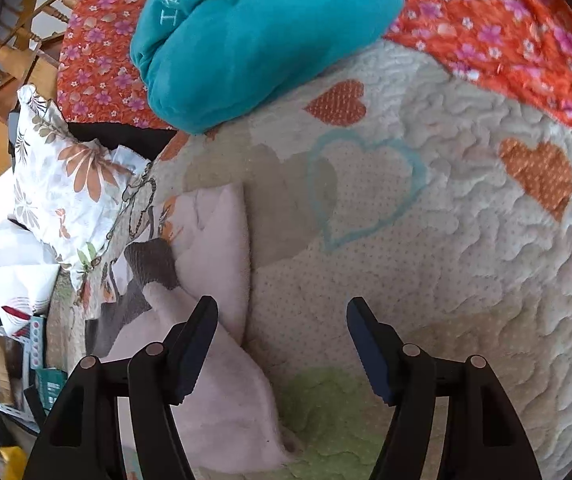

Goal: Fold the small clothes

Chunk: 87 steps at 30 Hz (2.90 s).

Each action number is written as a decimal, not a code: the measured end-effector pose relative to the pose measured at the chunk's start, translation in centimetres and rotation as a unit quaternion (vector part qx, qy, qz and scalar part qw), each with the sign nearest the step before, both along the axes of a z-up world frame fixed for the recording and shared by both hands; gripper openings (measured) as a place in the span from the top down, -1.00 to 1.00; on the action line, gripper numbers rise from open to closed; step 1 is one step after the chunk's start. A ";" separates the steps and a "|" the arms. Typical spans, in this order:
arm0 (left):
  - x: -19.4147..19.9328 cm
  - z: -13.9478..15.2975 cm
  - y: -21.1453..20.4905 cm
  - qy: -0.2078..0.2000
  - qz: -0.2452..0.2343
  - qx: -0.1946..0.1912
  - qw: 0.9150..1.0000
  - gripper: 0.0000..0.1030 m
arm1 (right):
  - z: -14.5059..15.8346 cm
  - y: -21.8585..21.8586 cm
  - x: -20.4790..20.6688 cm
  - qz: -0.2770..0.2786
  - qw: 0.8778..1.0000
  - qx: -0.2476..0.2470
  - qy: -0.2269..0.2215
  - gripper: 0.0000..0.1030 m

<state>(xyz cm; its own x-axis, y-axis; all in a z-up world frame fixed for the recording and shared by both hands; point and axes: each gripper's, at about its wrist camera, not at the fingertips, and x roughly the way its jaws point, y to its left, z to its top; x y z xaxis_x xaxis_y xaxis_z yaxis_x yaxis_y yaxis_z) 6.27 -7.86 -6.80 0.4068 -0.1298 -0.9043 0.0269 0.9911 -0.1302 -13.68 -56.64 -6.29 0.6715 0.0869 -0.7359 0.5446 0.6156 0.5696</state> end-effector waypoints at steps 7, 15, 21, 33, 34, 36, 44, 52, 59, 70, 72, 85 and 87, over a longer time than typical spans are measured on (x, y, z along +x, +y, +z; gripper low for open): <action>0.1 1.6 3.8 -0.011 0.047 -0.054 0.997 -0.69 | -1.3 2.1 1.7 0.043 0.998 0.043 -0.013 -0.41; 0.5 2.4 3.9 -0.014 0.048 -0.079 0.996 -0.69 | -1.1 5.3 2.8 0.038 0.999 -0.030 -0.005 -0.53; 0.5 3.4 4.4 -0.022 0.046 -0.094 0.994 -0.69 | -1.1 7.2 3.7 0.054 0.998 -0.010 -0.003 0.33; 0.4 5.3 9.9 -0.038 0.109 -0.160 0.980 -0.69 | 8.9 17.7 9.6 0.118 0.987 -0.108 -0.030 0.76; 0.3 5.5 10.3 -0.042 0.112 -0.161 0.980 -0.69 | 9.3 19.2 10.5 0.131 0.985 -0.109 -0.034 0.77; 0.2 6.0 11.0 -0.050 0.118 -0.161 0.979 -0.69 | 9.9 22.9 12.8 0.163 0.980 -0.107 -0.044 0.78; 0.2 7.1 14.2 -0.071 0.152 -0.161 0.973 -0.69 | 5.6 34.3 19.3 0.256 0.961 -0.103 -0.008 0.79; 0.5 7.0 14.7 -0.068 0.151 -0.167 0.972 -0.69 | 3.1 36.9 21.4 0.255 0.962 -0.095 0.006 0.79; 0.7 6.2 13.6 -0.054 0.141 -0.165 0.975 -0.69 | 2.8 38.8 22.9 0.362 0.932 -0.006 -0.007 0.51; 1.6 4.4 7.9 -0.023 0.062 -0.155 0.986 -0.69 | 6.1 30.4 16.8 0.305 0.943 -0.131 -0.010 -0.22; 1.8 3.5 5.9 -0.014 0.034 -0.139 0.990 -0.69 | 5.5 28.8 15.2 0.289 0.948 -0.136 -0.002 -0.29; -1.7 0.7 2.6 0.060 -0.035 -0.180 0.981 0.79 | 1.5 24.4 10.5 0.306 0.951 -0.040 0.010 0.57; -2.3 0.5 2.5 0.059 -0.033 -0.158 0.985 0.79 | 1.4 24.2 9.5 0.312 0.948 -0.061 0.026 0.57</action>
<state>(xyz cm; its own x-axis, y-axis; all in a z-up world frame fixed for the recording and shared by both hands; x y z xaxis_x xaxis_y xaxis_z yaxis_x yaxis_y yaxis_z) 3.99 -5.36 -6.32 0.2820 -0.4352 -0.8550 0.0561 0.8971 -0.4382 -4.19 -32.42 -4.86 0.4806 0.3669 -0.7965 0.0783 0.8867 0.4557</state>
